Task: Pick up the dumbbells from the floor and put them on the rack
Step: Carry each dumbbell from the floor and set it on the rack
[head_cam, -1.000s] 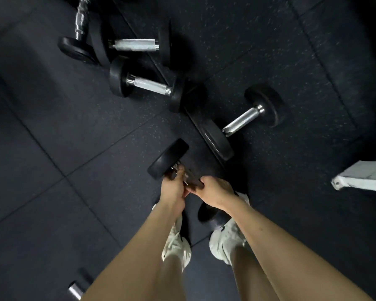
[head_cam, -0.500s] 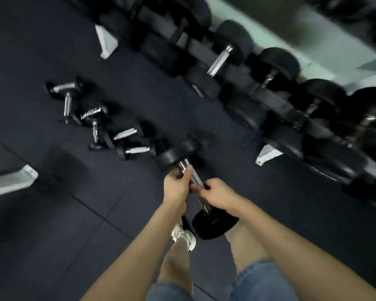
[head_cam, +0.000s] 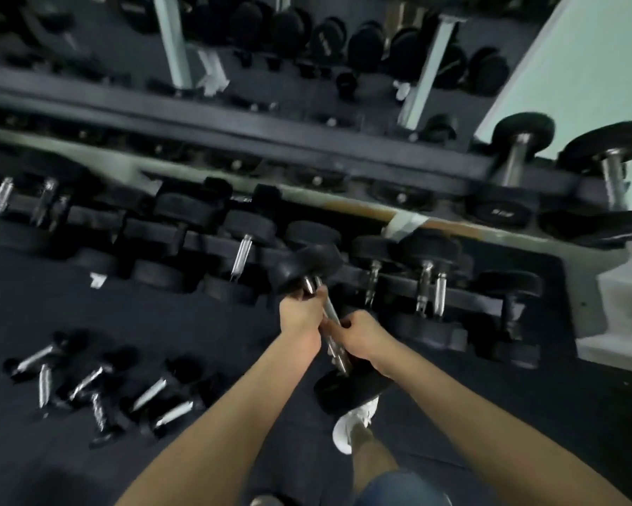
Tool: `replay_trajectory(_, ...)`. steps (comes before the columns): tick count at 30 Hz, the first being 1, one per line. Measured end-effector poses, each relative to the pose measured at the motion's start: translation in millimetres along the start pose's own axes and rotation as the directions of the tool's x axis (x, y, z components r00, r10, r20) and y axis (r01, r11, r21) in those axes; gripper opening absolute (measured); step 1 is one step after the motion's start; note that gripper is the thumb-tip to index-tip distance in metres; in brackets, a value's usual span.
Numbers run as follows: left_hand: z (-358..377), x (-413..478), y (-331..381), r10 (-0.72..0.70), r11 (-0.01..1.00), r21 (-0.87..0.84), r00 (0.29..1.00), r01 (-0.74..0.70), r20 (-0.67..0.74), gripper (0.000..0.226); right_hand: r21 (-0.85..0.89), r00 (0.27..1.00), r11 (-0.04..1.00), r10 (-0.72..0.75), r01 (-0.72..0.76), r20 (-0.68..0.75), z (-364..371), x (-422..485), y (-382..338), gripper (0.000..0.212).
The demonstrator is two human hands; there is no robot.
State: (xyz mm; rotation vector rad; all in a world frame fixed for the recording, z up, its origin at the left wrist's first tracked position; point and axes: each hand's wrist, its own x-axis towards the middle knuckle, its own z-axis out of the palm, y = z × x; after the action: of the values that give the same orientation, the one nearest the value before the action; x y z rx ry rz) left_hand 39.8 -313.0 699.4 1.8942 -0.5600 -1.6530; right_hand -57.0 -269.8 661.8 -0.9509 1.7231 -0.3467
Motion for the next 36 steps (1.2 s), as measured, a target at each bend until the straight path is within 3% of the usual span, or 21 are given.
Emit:
replay_trajectory(3,12.6,8.4,13.7,0.002,0.999,0.045,1.0,-0.001,-0.024,0.029,-0.055,0.999,0.998,-0.042,0.042,0.004,-16.5,-6.1,-18.8,0.063)
replay_trajectory(5,127.5,22.7,77.5,-0.02,0.996,0.083,1.0,0.018,0.018,0.029,0.038,0.991,0.999,0.029,-0.024,-0.132,-129.5,42.4,-24.5,0.055)
replay_trajectory(6,128.6,22.4,85.4,0.005,0.997,0.071,0.999,-0.008,0.04,0.027,0.032,0.985,0.999,0.0,0.006,-0.17,-134.5,46.7,-27.7,0.054)
replay_trajectory(9,149.1,30.1,109.1,0.057,0.992,0.109,0.992,-0.069,0.11,0.024,0.051,0.982,0.995,-0.071,0.081,-0.173,-152.5,62.4,-40.1,0.055)
replay_trajectory(17,248.7,99.0,185.0,0.05,0.971,0.219,0.98,-0.092,0.191,0.025,0.172,0.954,0.985,0.049,0.002,-0.296,-228.2,149.0,-67.1,0.051)
replay_trajectory(26,333.1,170.7,241.0,-0.007,0.965,0.256,0.962,-0.066,0.272,0.013,0.224,0.901,0.969,0.19,-0.107,-0.39,-292.3,240.5,-87.4,0.077)
replay_trajectory(29,345.7,190.8,246.9,-0.031,0.958,0.284,0.962,-0.049,0.271,0.025,0.212,0.893,0.967,0.218,-0.143,-0.393,-299.3,260.4,-87.6,0.066)
replay_trajectory(34,354.3,219.4,243.0,-0.006,0.938,0.331,0.95,-0.103,0.312,0.019,0.197,0.891,0.959,0.265,-0.204,-0.37,-298.2,281.9,-85.5,0.051)
replay_trajectory(36,354.1,223.9,239.7,0.02,0.927,0.342,0.928,-0.156,0.371,0.007,0.183,0.887,0.96,0.266,-0.21,-0.377,-299.2,284.8,-83.9,0.051)
